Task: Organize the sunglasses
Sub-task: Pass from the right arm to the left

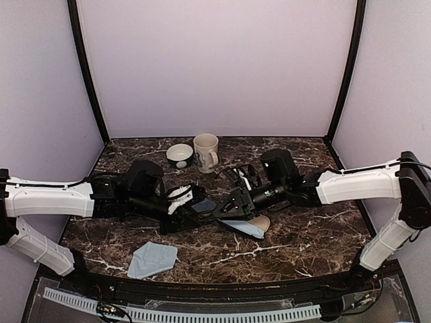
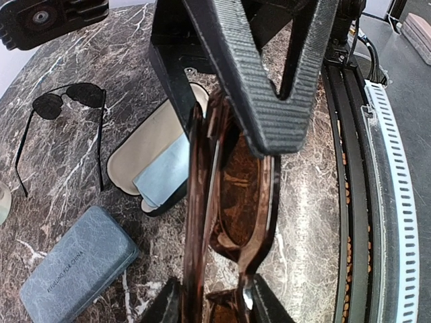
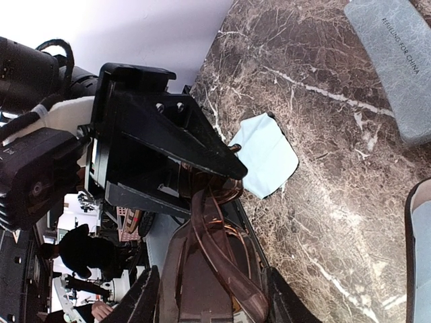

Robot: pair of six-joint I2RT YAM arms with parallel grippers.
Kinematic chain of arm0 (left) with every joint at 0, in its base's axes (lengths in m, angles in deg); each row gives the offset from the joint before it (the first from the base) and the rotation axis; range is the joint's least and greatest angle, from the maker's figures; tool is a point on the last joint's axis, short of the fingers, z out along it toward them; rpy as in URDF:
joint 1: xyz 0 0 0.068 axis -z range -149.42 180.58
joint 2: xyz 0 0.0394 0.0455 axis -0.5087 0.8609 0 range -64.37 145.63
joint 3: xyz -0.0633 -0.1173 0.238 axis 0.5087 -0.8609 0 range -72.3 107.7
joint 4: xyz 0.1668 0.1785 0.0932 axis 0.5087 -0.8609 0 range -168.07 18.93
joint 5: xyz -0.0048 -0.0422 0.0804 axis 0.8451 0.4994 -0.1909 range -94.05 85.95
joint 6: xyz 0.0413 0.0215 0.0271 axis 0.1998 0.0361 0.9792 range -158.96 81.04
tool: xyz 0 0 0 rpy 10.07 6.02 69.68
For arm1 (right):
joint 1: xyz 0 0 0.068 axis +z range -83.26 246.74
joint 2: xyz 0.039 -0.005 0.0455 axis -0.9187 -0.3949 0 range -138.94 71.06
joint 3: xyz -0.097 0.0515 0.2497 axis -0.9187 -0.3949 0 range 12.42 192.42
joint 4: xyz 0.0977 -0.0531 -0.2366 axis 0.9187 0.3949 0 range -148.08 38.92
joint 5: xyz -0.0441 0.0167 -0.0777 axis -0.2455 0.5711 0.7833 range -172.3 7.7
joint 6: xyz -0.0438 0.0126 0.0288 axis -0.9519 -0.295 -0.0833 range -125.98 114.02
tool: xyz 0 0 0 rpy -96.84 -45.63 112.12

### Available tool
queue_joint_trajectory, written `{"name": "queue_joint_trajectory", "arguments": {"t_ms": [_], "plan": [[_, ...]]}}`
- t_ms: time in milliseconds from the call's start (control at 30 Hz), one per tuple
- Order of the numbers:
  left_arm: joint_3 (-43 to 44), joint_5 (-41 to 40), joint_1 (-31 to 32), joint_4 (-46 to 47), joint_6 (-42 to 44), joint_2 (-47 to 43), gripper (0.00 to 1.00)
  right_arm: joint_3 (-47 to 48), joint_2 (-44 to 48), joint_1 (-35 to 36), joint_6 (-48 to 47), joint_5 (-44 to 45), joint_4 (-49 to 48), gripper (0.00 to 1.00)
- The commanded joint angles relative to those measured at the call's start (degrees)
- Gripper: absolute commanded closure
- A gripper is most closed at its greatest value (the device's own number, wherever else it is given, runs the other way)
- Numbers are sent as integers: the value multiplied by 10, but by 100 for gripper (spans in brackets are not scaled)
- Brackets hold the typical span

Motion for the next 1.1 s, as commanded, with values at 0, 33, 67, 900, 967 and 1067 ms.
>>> {"name": "queue_joint_trajectory", "arguments": {"t_ms": [0, 33, 67, 900, 967, 1067], "plan": [[19, -9, 1, -14, -15, -11, 71, -4, -5, -4, 1, -6, -15, 74], [20, -11, 1, -15, -15, -11, 71, -5, -5, -4, 0, -5, -14, 73], [20, -13, 0, -17, -15, -11, 71, -5, -5, -4, -1, -4, -13, 72], [65, 3, -2, -75, -69, 23, 74, 28, 79, -13, -195, 173, 236, 22], [74, 18, -3, -87, -70, 30, 75, 31, 91, -17, -206, 232, 273, 23], [85, 39, -5, -99, -67, 43, 75, 28, 111, -33, -204, 296, 310, 23]]}}
